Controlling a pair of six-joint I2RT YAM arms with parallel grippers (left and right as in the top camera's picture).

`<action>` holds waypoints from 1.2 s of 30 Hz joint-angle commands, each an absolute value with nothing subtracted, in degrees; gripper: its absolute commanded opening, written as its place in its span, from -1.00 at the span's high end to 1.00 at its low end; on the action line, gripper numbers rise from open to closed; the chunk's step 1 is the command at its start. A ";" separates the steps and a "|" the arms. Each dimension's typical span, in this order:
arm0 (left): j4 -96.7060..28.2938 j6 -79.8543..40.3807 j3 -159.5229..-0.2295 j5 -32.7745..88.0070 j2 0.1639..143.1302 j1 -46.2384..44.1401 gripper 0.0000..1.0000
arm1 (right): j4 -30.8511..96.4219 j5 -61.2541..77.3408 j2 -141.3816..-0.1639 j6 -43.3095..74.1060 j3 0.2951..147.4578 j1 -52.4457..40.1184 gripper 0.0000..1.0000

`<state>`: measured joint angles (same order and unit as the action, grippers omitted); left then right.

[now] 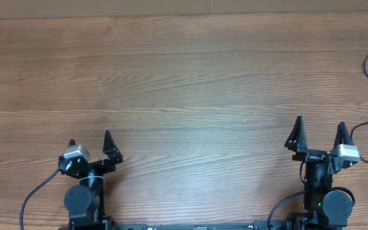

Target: Untangle cables

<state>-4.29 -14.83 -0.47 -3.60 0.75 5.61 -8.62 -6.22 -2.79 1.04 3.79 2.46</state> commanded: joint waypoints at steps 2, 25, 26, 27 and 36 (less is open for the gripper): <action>-4.23 -13.93 -0.27 -3.11 0.25 5.34 -0.99 | -9.26 -3.75 -2.17 -2.04 2.66 3.64 -1.00; -4.23 -13.93 -0.27 -3.11 0.25 5.32 -0.99 | 4.67 -2.57 -0.14 -3.29 0.43 3.86 -1.00; -4.23 -13.93 -0.27 -3.11 0.25 5.34 -0.99 | 4.67 -2.09 -0.14 -3.29 0.43 3.88 -1.00; -4.21 -13.93 -0.27 -3.09 0.25 5.32 -0.99 | 4.69 -1.23 -0.14 -3.29 0.43 3.88 -1.00; -4.23 -13.93 -0.27 -3.11 0.25 5.34 -0.99 | 4.82 1.63 -0.14 -3.29 0.43 3.88 -1.00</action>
<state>-4.29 -14.83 -0.47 -3.60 0.75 5.61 5.04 0.67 -0.80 -3.05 1.06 3.44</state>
